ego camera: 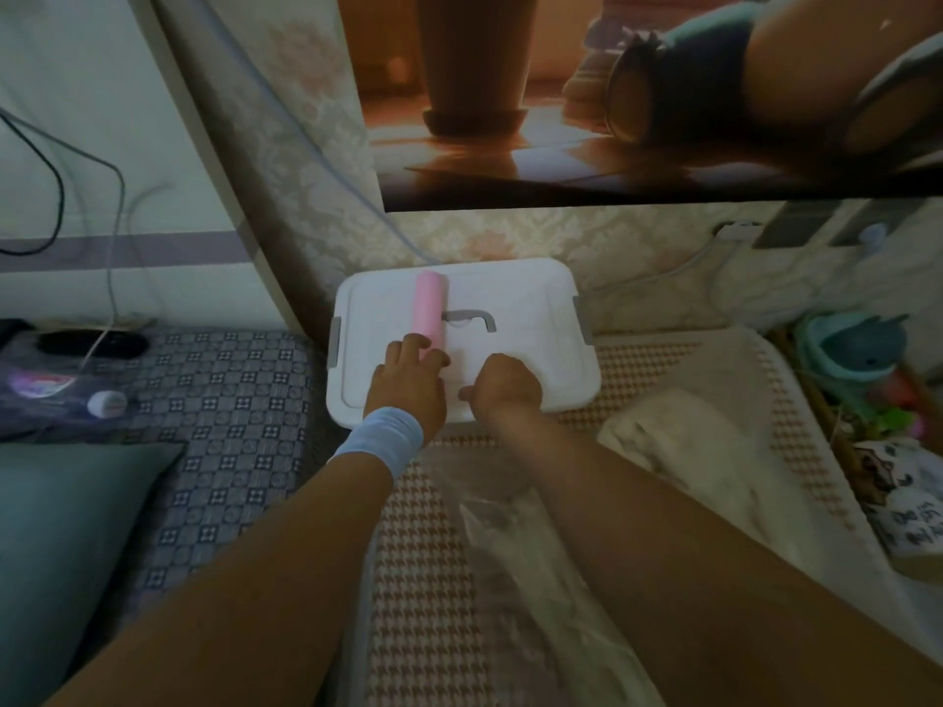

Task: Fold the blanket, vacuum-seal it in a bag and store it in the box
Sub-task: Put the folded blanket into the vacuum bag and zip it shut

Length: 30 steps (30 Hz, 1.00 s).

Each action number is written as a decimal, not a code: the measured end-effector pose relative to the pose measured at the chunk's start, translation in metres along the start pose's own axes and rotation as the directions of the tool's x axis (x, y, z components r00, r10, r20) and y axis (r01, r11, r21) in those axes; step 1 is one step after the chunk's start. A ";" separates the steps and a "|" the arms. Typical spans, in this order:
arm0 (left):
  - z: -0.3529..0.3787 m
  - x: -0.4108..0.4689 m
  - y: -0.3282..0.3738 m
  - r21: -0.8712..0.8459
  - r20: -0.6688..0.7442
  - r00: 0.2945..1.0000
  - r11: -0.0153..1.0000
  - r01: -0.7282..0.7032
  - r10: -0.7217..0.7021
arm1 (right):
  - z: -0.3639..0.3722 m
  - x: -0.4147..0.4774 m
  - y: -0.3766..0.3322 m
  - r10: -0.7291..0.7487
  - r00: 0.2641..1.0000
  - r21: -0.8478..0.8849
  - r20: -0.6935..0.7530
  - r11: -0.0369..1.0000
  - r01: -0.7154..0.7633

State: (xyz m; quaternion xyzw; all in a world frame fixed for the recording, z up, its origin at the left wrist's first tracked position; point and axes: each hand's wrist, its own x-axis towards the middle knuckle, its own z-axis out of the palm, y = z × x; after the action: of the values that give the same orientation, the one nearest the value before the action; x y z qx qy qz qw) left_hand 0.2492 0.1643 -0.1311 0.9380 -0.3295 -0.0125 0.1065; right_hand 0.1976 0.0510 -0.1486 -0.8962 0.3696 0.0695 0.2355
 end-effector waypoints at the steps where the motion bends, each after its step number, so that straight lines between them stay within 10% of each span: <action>1: -0.001 -0.001 0.004 -0.017 -0.021 1.000 1.000 0.000 0.000 | -0.001 0.001 0.001 0.000 1.000 0.024 0.015 1.000 0.000; 10: -0.012 -0.014 0.082 -0.197 0.013 0.997 0.978 -0.072 0.076 | -0.065 -0.057 0.089 -0.231 0.959 0.059 -0.162 0.968 0.243; 15: 0.017 -0.043 0.182 -0.267 0.064 0.964 0.935 -0.234 0.259 | -0.098 -0.108 0.207 -0.063 0.943 0.062 -0.327 0.994 0.088; 22: 0.077 -0.121 0.254 0.000 0.372 0.872 0.939 -0.344 0.319 | -0.067 -0.177 0.335 0.028 0.998 0.108 -0.063 0.994 -0.021; 25: 0.100 -0.147 0.244 0.083 0.324 0.918 0.960 -0.269 0.229 | -0.042 -0.191 0.346 -0.041 0.994 0.284 -0.097 0.957 0.067; 30: 0.134 -0.153 0.230 0.007 0.162 0.958 0.971 -0.240 0.235 | 0.003 -0.183 0.359 -0.209 0.935 -0.017 -0.288 0.977 0.213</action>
State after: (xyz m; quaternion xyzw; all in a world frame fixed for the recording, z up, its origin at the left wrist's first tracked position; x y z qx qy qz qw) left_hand -0.0244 0.0587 -0.2213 0.8890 -0.4473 -0.0703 0.0679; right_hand -0.1835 -0.0535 -0.2296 -0.9294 0.3024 -0.0901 0.1915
